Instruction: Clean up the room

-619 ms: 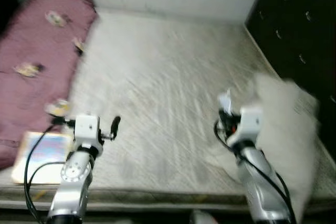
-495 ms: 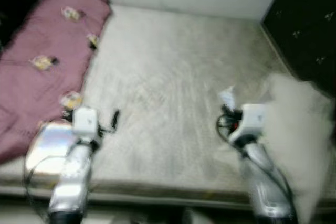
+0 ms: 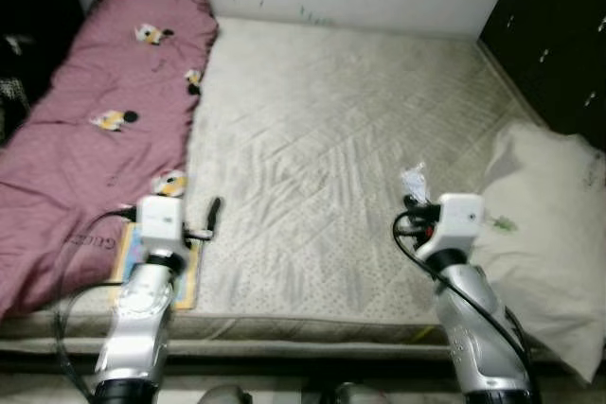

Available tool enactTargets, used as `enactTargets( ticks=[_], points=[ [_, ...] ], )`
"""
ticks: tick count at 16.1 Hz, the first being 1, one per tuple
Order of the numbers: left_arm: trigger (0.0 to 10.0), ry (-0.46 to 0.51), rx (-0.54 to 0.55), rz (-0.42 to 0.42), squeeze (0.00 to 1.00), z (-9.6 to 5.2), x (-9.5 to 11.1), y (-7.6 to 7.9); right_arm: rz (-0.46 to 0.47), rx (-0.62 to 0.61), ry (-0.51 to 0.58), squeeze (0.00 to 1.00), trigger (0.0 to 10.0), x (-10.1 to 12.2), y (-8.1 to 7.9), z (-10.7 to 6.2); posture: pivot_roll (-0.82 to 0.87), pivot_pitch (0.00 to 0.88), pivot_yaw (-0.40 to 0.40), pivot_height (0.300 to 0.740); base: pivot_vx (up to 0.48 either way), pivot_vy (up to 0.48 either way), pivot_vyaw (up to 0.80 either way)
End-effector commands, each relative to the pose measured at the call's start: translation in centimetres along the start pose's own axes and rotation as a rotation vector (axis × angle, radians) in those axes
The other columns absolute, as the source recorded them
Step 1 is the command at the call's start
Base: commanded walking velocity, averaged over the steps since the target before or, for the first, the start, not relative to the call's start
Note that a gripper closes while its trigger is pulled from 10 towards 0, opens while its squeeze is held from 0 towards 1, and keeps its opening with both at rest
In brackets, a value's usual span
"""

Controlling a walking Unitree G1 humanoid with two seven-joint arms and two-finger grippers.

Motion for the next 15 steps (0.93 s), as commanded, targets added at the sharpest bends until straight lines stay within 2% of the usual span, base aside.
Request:
enactTargets(
  ticks=[1, 4, 15],
  points=[
    [10.0, 0.012, -0.006, 0.000, 0.00, 0.16, 0.43, 0.31, -0.009, -0.017, 0.013, 0.00, 10.0, 0.49, 0.73, -0.01, -0.04, 0.038, -0.055, 0.740, 0.000, 0.000, -0.56],
    [10.0, 0.008, 0.000, -0.009, 0.00, 0.10, 0.34, 0.18, -0.010, -0.017, 0.010, 0.00, 10.0, 0.43, 0.68, 0.01, -0.04, 0.038, -0.055, 0.740, 0.000, 0.092, -0.75],
    [10.0, 0.001, 0.005, -0.017, 0.00, 0.19, 0.28, 0.07, -0.016, -0.015, 0.019, 0.00, 10.0, 0.65, 0.60, 0.10, -0.04, 0.047, -0.056, 0.740, 0.000, 0.480, 0.00]
  ],
)
Point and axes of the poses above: a point about 5 cm out from each wrist's last joint towards the gripper, its own z axis pointing out of the wrist towards the gripper, its own x axis along the axis of the wrist's last joint, y = z × x, the point moved 5 cm from there along z, pointing out of the wrist towards the gripper, and after that the axes turned 1 degree about z, right-handed, at the moved point
